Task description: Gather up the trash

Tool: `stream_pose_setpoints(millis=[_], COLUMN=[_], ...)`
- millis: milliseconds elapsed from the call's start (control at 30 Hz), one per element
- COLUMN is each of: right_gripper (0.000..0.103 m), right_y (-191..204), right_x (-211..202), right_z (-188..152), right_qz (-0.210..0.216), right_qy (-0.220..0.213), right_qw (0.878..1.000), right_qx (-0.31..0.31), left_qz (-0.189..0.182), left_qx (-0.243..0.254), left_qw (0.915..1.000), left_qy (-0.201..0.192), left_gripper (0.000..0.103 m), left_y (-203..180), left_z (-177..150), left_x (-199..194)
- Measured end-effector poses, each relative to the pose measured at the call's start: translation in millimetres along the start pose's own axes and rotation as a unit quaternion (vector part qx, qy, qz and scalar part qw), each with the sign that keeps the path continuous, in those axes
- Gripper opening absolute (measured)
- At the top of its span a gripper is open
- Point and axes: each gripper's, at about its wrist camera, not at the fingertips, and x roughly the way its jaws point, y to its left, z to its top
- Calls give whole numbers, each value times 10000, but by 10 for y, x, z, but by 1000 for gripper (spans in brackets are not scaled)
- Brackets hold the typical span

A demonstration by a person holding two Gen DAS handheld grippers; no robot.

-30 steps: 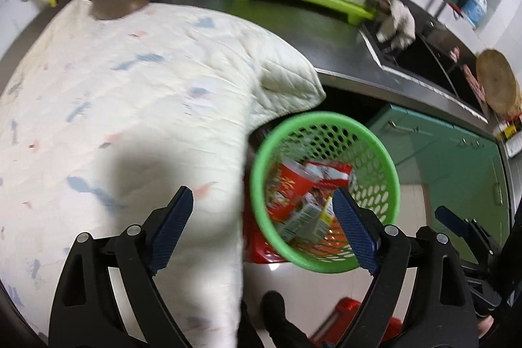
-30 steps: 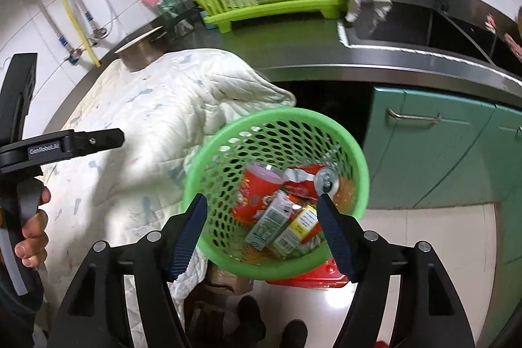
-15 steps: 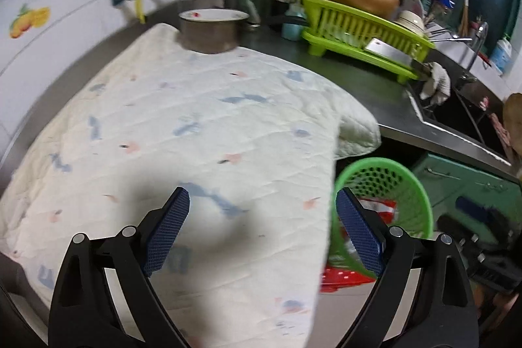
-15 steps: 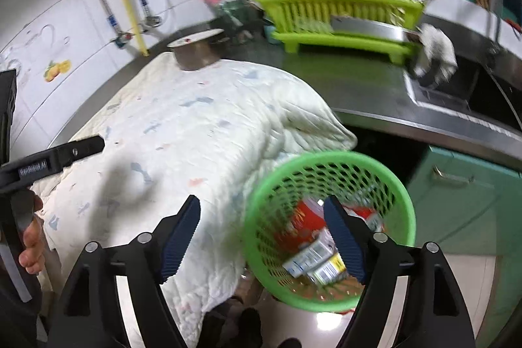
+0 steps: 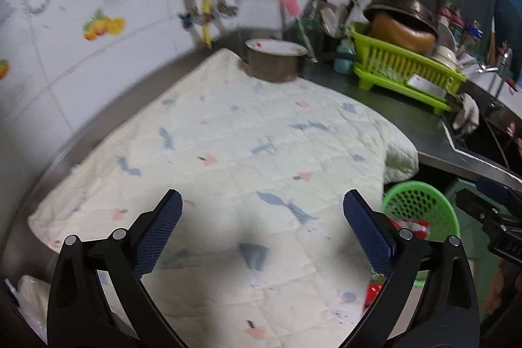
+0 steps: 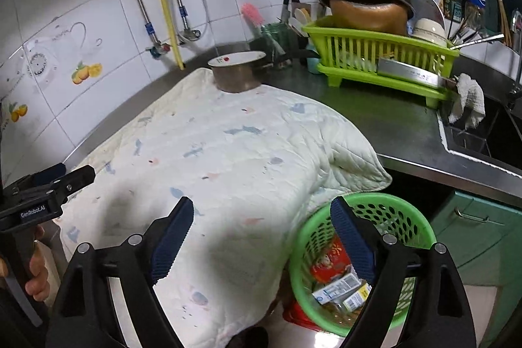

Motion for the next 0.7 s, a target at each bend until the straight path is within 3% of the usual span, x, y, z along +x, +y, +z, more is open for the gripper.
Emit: stream_pose_setpoints(millis=[67, 367, 700], right_gripper=[85, 86, 89], right_y=[54, 150, 309], right_x=[-16, -89, -179], right_z=[20, 68, 161], right_qz=[19, 85, 175], right_qy=[-19, -113, -307], right_qw=[10000, 9998, 9988], right_qx=[-62, -133, -327], left_qz=[-76, 229, 192], left_qx=[-42, -129, -329], left_qw=[9999, 9994, 9984], left_qy=[-52, -211, -412], left_gripper=[98, 98, 98], left_y=[27, 154, 293], left_z=[4, -29, -74], left_x=[-65, -211, -345])
